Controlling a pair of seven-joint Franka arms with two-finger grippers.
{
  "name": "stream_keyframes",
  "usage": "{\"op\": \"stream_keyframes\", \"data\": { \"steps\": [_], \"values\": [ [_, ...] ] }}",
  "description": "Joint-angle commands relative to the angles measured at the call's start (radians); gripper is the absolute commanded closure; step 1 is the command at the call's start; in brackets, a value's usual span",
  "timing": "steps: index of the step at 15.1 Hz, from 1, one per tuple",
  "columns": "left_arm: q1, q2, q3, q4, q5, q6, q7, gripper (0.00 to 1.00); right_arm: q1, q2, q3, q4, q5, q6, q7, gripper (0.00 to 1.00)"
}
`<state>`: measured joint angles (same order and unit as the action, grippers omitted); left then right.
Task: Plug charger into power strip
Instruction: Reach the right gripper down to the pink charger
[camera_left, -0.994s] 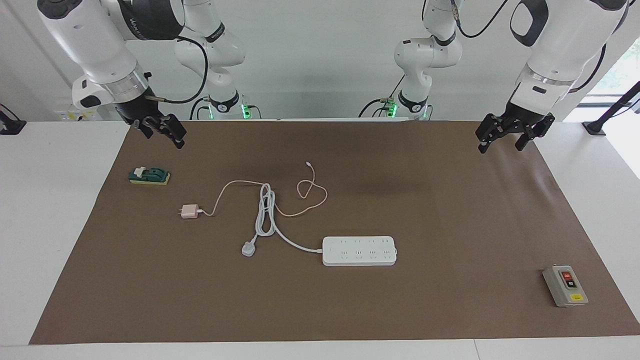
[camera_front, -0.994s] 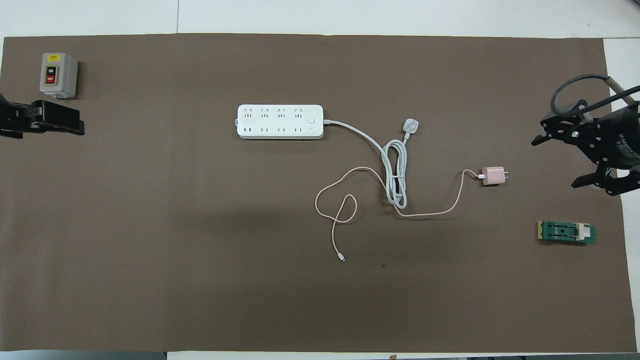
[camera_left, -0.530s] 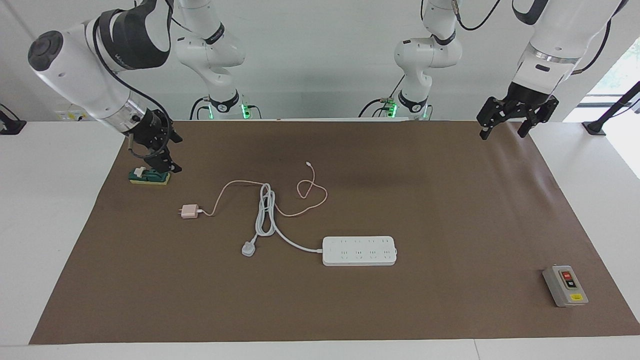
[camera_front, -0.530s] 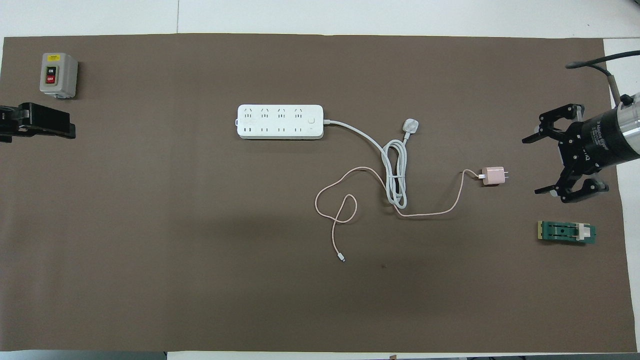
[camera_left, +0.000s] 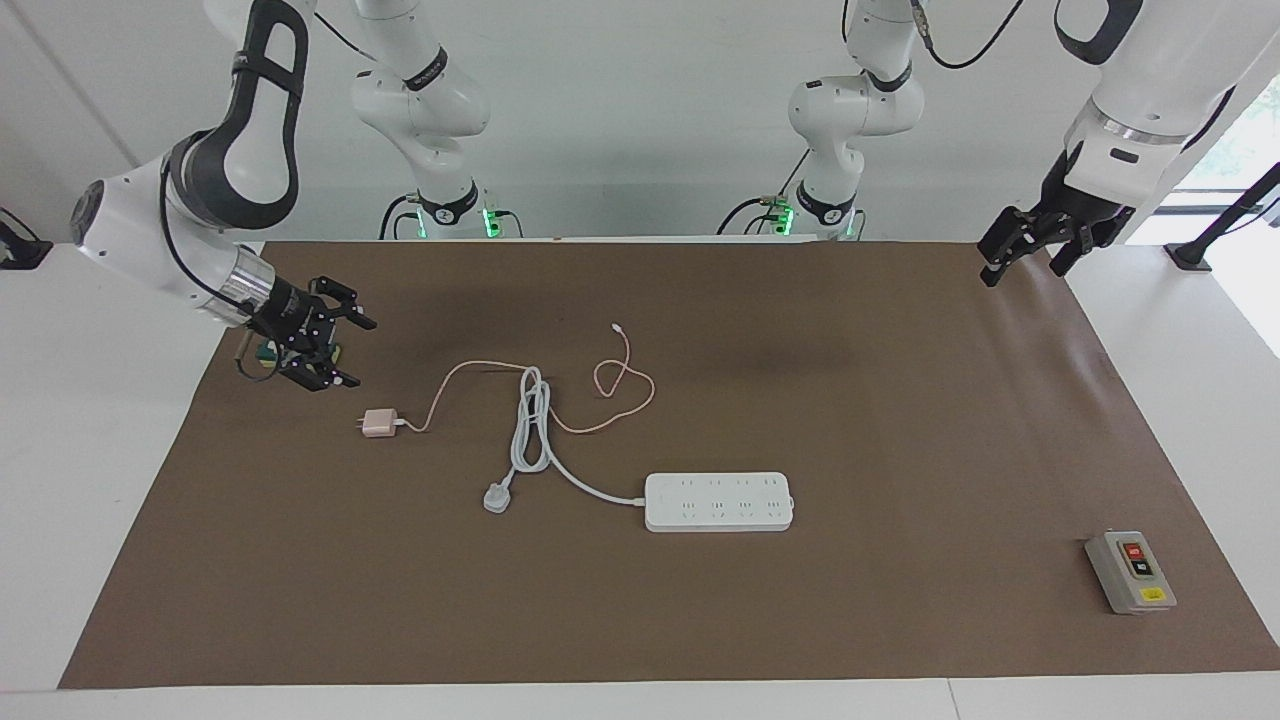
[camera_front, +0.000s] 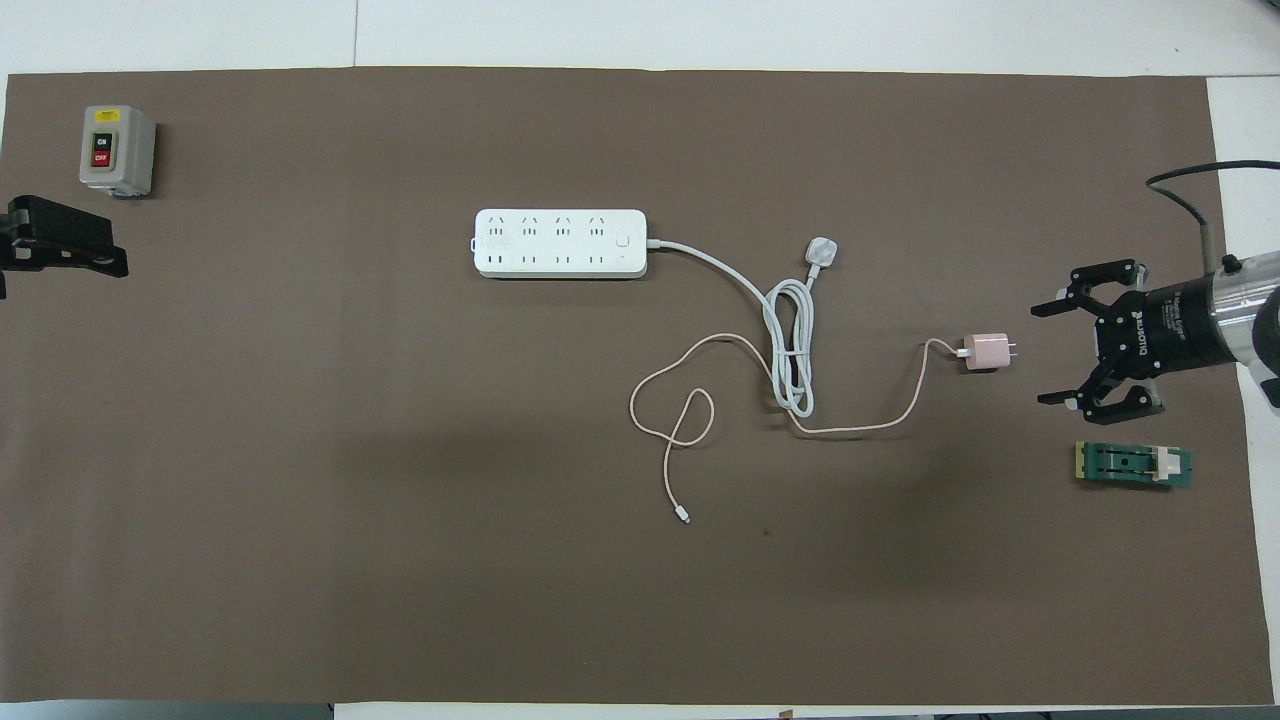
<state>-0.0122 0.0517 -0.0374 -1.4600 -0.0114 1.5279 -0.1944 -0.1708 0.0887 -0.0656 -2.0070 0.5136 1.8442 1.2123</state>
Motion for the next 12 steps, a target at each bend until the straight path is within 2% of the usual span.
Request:
{"op": "stream_keyframes", "data": {
  "steps": [1, 2, 5, 7, 9, 12],
  "values": [
    [-0.002, 0.02, -0.007, 0.043, -0.016, -0.049, -0.069, 0.0, -0.024, -0.003, 0.009, -0.041, 0.033, 0.032, -0.118, 0.0],
    [-0.002, 0.019, -0.007, 0.043, -0.016, -0.049, -0.071, 0.0, -0.033, 0.006, 0.01, -0.039, 0.037, 0.03, -0.12, 0.0],
    [-0.006, 0.017, -0.01, 0.046, -0.018, -0.049, -0.175, 0.0, -0.104, 0.144, 0.007, 0.031, 0.121, -0.026, -0.161, 0.0],
    [-0.003, 0.016, -0.007, 0.046, -0.051, -0.049, -0.227, 0.0, -0.108, 0.18, 0.007, 0.059, 0.121, -0.016, -0.184, 0.0],
    [0.005, 0.02, -0.004, 0.044, -0.125, -0.051, -0.243, 0.0, -0.108, 0.223, 0.007, 0.079, 0.12, -0.002, -0.278, 0.0],
    [0.043, 0.042, -0.001, 0.041, -0.306, -0.038, -0.235, 0.0, -0.108, 0.243, 0.007, 0.057, 0.12, 0.03, -0.339, 0.0]
  ]
}}
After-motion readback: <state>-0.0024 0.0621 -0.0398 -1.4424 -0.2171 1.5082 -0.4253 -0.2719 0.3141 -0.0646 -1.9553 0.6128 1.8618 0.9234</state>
